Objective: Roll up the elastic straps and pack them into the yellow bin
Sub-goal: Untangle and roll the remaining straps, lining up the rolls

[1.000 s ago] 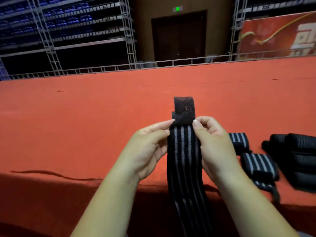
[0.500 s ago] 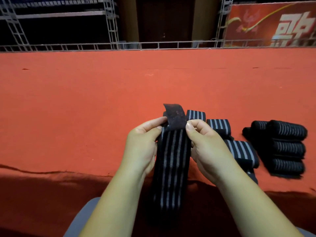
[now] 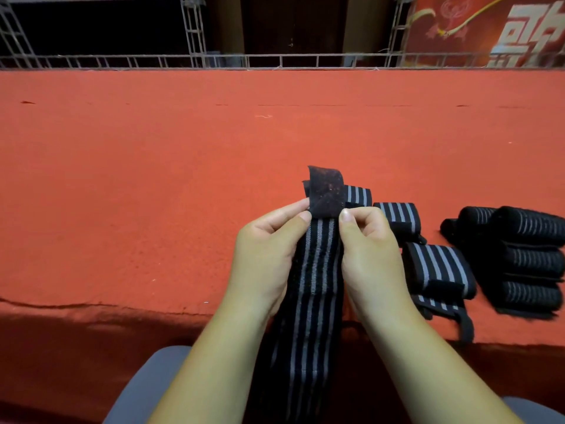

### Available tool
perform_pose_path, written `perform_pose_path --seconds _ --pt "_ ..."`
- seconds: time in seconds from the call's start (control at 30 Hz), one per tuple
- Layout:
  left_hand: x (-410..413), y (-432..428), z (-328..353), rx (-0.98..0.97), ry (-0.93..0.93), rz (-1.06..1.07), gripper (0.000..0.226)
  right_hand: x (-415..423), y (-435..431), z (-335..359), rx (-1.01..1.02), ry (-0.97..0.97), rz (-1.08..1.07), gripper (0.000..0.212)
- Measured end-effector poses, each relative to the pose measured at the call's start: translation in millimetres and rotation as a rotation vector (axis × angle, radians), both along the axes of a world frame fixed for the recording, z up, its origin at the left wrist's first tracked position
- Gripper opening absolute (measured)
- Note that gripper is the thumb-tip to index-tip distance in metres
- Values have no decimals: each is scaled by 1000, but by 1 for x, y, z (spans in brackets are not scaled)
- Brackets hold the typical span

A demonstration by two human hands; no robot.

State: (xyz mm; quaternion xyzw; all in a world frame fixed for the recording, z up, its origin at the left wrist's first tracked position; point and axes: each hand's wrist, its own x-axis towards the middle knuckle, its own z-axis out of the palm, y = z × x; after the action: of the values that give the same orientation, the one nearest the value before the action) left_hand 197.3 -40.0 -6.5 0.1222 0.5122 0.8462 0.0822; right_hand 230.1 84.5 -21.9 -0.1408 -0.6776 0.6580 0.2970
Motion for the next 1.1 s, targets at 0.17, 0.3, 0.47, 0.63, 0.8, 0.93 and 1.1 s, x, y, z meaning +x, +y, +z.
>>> perform_pose_path --seconds 0.17,0.3,0.47,0.63,0.8,0.93,1.1 --pt "-3 -4 -7 -64 84 81 28 4 -2 2 82 34 9 12" --pt "-1 -9 -9 -126 170 167 26 8 -2 5 115 85 57 12" --pt "0 -11 -10 -151 182 232 24 9 0 4 132 152 107 10" --pt "-7 -15 -13 -196 143 168 24 10 5 1 113 188 128 15" --pt "-11 -22 -9 -196 113 33 23 12 11 -3 126 172 146 12" --pt "-11 -24 -9 -128 74 50 21 10 15 -3 92 92 253 19" --pt "-10 -22 -12 -123 79 60 18 12 19 -1 167 73 315 26"
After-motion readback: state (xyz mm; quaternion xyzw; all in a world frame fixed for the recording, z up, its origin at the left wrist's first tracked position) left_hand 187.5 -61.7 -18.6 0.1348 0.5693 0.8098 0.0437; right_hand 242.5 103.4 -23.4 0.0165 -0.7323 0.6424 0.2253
